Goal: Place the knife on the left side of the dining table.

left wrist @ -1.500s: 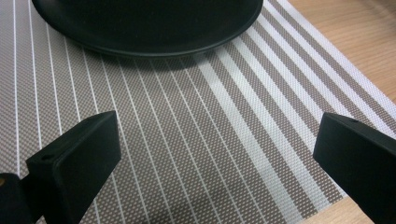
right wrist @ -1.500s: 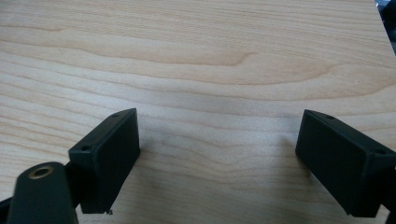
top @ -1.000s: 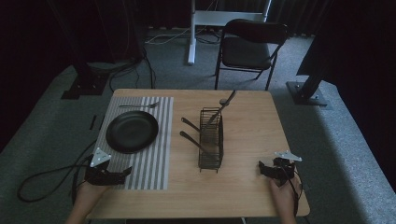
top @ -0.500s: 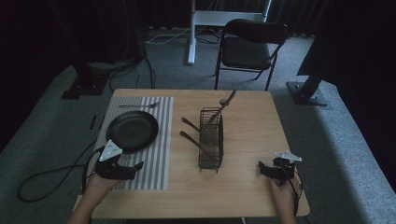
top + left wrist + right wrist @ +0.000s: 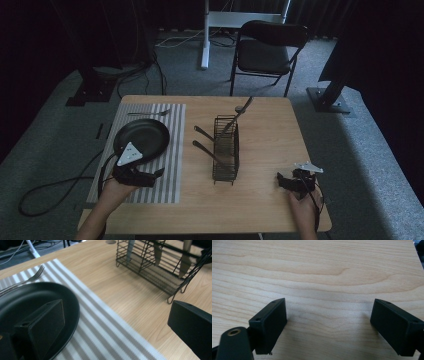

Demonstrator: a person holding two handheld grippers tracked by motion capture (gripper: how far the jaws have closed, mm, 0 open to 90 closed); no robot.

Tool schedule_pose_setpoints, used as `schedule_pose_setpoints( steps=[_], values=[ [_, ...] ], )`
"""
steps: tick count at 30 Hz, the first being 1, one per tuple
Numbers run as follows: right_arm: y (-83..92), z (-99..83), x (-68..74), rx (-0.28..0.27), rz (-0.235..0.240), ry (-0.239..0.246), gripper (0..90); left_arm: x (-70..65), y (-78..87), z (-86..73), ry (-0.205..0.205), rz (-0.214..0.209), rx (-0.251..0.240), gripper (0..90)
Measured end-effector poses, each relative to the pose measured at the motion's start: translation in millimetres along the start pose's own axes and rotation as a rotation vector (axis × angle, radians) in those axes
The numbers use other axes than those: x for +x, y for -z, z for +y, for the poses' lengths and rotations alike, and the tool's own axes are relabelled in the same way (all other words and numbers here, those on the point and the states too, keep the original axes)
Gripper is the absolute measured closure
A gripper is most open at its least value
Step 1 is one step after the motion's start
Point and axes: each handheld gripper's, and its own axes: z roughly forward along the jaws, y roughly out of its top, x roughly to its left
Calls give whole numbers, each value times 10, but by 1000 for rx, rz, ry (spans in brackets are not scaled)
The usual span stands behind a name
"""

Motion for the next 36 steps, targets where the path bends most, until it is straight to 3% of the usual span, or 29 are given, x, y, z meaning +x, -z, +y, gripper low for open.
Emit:
schedule_pose_setpoints(
  steps=[8,13,21,36],
  values=[
    [0,0,0,0,0,0,128,-34,-136,204,-40,-21,-6,12],
    [0,0,0,0,0,0,127,-35,-183,302,-31,-48,-30,23],
    [0,0,0,0,0,-1,128,-41,-267,576,-62,-54,-50,23],
    [0,0,-1,-2,0,0,128,25,-332,927,-50,-88,-86,23]
  ],
)
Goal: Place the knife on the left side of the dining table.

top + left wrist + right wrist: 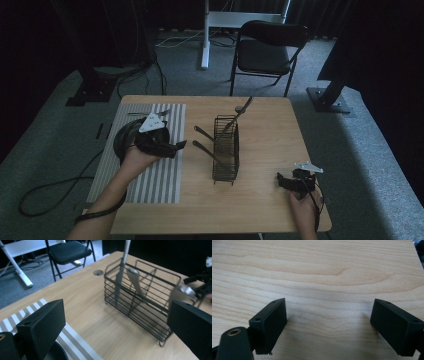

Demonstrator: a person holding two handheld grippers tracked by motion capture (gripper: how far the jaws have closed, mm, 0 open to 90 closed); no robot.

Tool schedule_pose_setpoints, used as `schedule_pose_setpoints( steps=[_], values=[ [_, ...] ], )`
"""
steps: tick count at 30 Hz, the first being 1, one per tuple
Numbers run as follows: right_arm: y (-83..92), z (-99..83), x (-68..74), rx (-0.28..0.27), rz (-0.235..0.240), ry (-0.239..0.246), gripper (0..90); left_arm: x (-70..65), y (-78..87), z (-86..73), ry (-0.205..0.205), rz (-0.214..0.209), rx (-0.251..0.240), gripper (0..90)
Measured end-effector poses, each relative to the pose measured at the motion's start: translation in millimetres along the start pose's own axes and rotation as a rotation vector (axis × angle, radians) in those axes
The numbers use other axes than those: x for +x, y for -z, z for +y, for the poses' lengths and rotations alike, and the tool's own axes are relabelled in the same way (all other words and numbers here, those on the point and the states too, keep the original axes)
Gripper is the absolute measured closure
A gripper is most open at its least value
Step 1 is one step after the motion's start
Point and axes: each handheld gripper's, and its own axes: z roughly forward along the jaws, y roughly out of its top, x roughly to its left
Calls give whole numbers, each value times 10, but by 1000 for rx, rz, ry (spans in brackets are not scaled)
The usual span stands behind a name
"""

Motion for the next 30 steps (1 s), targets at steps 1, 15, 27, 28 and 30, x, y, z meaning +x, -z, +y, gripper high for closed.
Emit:
schedule_pose_setpoints(
  steps=[1,15,27,28,30],
  values=[
    [0,0,0,0,0,0,128,12,-10,30,6,0,-5,23],
    [0,0,0,0,0,0,129,22,-237,253,30,-42,4,23],
    [0,0,-1,0,0,0,129,-11,-519,293,84,-48,36,141],
    [0,0,-1,0,0,0,129,-12,-536,287,87,-59,37,176],
    [0,-1,-1,0,0,1,130,-21,-568,275,92,-63,46,236]
  ],
)
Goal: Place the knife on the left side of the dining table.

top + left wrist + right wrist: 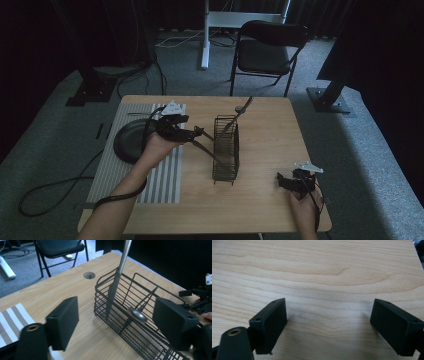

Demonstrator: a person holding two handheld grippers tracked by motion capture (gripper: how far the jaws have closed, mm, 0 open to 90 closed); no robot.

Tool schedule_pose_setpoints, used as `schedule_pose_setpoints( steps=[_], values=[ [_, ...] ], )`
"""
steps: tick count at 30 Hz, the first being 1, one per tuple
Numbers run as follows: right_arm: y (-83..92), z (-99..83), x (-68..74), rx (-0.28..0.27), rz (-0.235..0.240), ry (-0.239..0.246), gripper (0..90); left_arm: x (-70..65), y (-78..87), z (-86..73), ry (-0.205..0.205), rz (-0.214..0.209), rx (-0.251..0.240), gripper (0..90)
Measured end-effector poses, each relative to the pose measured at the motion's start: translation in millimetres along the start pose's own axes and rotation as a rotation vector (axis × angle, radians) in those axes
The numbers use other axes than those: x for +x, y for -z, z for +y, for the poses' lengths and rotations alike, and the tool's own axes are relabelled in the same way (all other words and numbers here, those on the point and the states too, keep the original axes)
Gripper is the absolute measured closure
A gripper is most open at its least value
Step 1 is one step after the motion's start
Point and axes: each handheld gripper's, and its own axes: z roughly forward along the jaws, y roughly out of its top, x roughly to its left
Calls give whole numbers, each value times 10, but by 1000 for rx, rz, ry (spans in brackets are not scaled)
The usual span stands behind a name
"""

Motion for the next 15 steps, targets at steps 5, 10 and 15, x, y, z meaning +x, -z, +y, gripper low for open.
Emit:
schedule_pose_setpoints(
  steps=[5,10,15],
  values=[
    [3,-2,-2,0,2,1,131,-3,-41,-49,25,-12,-2,382],
    [3,-3,-3,-1,3,0,132,-30,-40,-64,24,-39,-3,543],
    [3,-3,-3,-1,3,0,132,-30,-43,-69,36,-49,-4,649]
  ],
)
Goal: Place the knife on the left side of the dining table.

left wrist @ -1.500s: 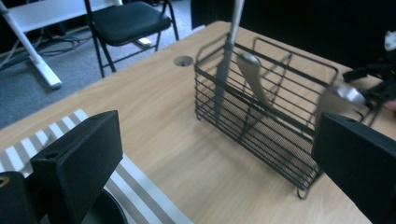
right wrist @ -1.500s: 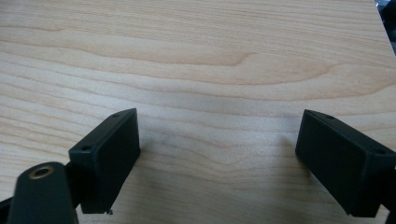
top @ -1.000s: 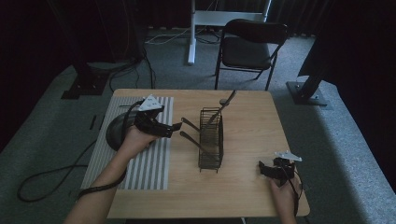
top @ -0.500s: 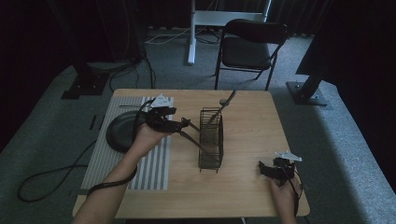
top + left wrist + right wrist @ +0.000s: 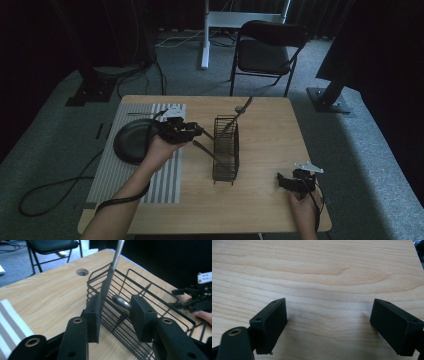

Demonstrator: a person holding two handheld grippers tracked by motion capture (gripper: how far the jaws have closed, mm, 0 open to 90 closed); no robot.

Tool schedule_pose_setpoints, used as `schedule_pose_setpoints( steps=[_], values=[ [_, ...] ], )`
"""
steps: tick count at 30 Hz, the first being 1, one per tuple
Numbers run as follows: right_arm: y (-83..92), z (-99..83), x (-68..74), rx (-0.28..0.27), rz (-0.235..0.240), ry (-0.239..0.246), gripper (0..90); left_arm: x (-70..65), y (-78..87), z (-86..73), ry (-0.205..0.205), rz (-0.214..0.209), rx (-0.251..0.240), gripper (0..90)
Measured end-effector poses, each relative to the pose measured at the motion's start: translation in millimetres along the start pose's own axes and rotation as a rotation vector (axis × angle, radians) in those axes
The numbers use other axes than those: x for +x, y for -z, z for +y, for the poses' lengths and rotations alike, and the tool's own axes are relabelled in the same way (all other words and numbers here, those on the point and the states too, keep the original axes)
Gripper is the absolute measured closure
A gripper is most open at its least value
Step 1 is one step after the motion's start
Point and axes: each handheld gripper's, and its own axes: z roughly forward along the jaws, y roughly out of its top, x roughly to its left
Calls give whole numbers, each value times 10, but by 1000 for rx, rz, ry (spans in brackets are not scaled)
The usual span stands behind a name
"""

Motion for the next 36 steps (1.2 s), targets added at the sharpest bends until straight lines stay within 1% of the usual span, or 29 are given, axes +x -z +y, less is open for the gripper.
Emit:
schedule_pose_setpoints(
  steps=[1,2,4,5,6,9,11,13,14,16,17,23,25,28,30,32,36],
  values=[
    [0,0,0,0,0,0,131,-1,0,3,0,-8,0,688],
    [0,0,0,0,0,0,132,-9,0,8,-8,-2,-1,697],
    [0,0,0,0,0,0,132,-12,0,14,-2,-10,-3,720],
    [0,0,0,0,0,0,132,-8,1,39,27,-12,-2,720],
    [0,0,0,0,0,1,132,-8,1,49,28,-14,1,722],
    [0,0,-2,-1,-1,2,132,-3,1,65,51,-34,-1,759],
    [0,0,-1,-1,-1,2,132,-2,8,72,78,-61,-5,791],
    [0,0,-1,-1,-1,1,132,-21,15,79,86,-87,-8,807],
    [0,0,-1,-1,-1,1,132,-28,16,84,89,-109,-10,818],
    [0,0,-1,-1,-1,1,132,-51,15,90,86,-114,-14,831],
    [0,0,-1,-1,-1,1,132,-97,10,110,71,-120,-16,831],
    [0,0,-1,-1,0,2,132,-167,3,132,38,-113,-25,836],
    [0,0,-1,-1,0,2,132,-176,2,134,38,-113,-27,837],
    [0,0,-1,-1,0,1,132,-206,11,149,27,-108,-39,837],
    [0,0,-1,-1,0,1,132,-222,17,170,30,-119,-43,841],
    [0,0,-1,-1,0,1,132,-255,25,190,10,-120,-38,841],
    [0,0,-1,-1,-1,0,132,-281,60,212,9,-113,-54,841]
  ],
)
